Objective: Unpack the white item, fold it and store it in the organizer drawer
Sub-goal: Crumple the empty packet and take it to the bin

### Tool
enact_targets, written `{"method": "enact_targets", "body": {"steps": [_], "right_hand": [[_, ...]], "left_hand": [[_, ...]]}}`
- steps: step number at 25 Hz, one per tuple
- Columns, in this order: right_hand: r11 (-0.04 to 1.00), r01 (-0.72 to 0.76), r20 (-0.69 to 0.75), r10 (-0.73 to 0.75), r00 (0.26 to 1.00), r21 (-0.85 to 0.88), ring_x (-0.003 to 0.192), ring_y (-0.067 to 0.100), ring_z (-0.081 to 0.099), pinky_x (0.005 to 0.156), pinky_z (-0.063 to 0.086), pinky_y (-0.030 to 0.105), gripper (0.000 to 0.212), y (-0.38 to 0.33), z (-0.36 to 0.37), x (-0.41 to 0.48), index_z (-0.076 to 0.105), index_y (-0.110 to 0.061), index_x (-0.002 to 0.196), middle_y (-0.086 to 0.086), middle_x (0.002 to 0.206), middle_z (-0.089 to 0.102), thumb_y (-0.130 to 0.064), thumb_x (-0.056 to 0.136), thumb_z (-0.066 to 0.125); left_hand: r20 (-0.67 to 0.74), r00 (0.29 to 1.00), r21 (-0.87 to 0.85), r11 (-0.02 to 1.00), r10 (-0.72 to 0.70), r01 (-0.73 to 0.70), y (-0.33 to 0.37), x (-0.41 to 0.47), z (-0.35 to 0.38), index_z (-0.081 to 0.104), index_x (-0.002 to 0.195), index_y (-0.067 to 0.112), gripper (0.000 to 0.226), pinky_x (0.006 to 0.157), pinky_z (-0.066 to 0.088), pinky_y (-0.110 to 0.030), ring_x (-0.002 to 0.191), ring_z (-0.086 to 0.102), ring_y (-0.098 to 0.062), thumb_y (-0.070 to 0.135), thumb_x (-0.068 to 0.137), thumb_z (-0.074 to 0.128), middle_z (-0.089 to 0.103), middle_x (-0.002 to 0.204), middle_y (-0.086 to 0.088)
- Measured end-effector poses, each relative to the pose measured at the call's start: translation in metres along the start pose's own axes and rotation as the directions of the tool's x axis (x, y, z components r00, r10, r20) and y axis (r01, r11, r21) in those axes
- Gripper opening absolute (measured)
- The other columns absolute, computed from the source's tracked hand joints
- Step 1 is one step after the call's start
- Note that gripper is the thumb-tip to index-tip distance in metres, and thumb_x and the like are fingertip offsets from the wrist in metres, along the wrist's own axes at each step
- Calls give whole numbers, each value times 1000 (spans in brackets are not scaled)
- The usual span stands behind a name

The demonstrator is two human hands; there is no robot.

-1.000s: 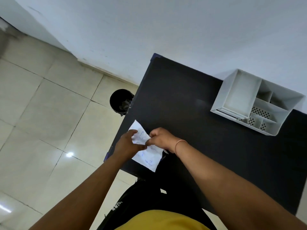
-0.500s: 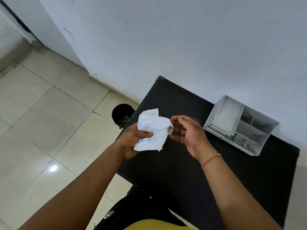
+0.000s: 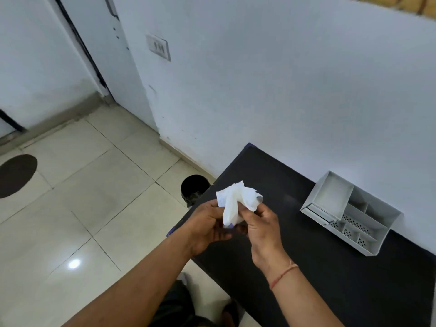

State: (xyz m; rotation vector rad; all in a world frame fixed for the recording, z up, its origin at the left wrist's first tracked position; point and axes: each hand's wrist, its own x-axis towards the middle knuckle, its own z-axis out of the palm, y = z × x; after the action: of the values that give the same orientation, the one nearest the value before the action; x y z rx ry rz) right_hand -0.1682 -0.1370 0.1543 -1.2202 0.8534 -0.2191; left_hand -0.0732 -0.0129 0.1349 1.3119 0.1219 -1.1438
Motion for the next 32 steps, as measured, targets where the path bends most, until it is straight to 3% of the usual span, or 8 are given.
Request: {"method": "enact_targets", "body": {"steps": [5,8,12,15,19,22,25,32], "right_hand": [[999,-45,10,45,999,23,99,25,81,81,68,42,27,-4,70,28,79,-26,116,1,106,84,-12,92,80],[998,-63,48,62,997,27,108,29,78,89,67,50,43,-3,132,46,73,-22,129,6,121,79,-9,89,83],[993,-29,130,14,991,118,111,35,77,95,63,51,32,-5,228,60,74,-19,125,10,119,81,-4,97,70],[997,48,204,-60,977,62,118,31,74,103,58,54,44,-5,268,70,71,-28,130,2,124,80,-2,95,71],[974,145,83,-132,988,-176,112,13,75,96,64,40,56,0,288,100,70,-43,127,-9,122,78,-17,81,86],[990,88,-76,-96,992,-108,101,14,78,87,66,33,40,0,286,138,77,-36,115,-9,108,83,-9,87,84],[999,-23,-242,34,970,48,95,21,79,82,66,33,26,5,276,184,79,-18,117,2,103,83,-8,93,79],[955,-258,-380,295,877,146,73,15,60,65,55,32,15,60,261,315,79,-19,112,-2,84,67,-17,98,74]], "left_hand": [[-42,999,-74,997,-10,7,42,-9,-83,70,128,12,36,76,63,-38,87,78,-26,34,100,70,81,112,-19],[-77,996,5,999,-43,44,73,0,-136,68,128,11,34,73,65,-35,81,81,-24,22,97,77,84,108,-16],[-161,981,-90,991,-108,95,126,22,-220,71,123,1,26,61,65,-30,70,78,-21,1,97,68,83,99,-17],[-170,976,-98,988,-136,120,158,41,-256,74,106,3,16,55,62,-26,65,76,-20,-4,93,68,81,102,-18],[-136,971,-38,980,-198,195,183,81,-268,74,100,-2,13,54,63,-27,62,78,-22,-8,92,65,82,95,-20],[-97,963,7,968,-250,252,199,120,-265,75,107,-2,16,56,64,-29,60,75,-20,7,95,70,78,77,-10],[-105,962,51,964,-254,260,215,165,-267,74,105,9,22,66,63,-36,71,70,-24,29,95,74,71,87,-6],[-245,914,182,911,-322,370,207,314,-296,72,99,12,11,66,60,-40,74,67,-27,24,98,71,69,95,-8]]}}
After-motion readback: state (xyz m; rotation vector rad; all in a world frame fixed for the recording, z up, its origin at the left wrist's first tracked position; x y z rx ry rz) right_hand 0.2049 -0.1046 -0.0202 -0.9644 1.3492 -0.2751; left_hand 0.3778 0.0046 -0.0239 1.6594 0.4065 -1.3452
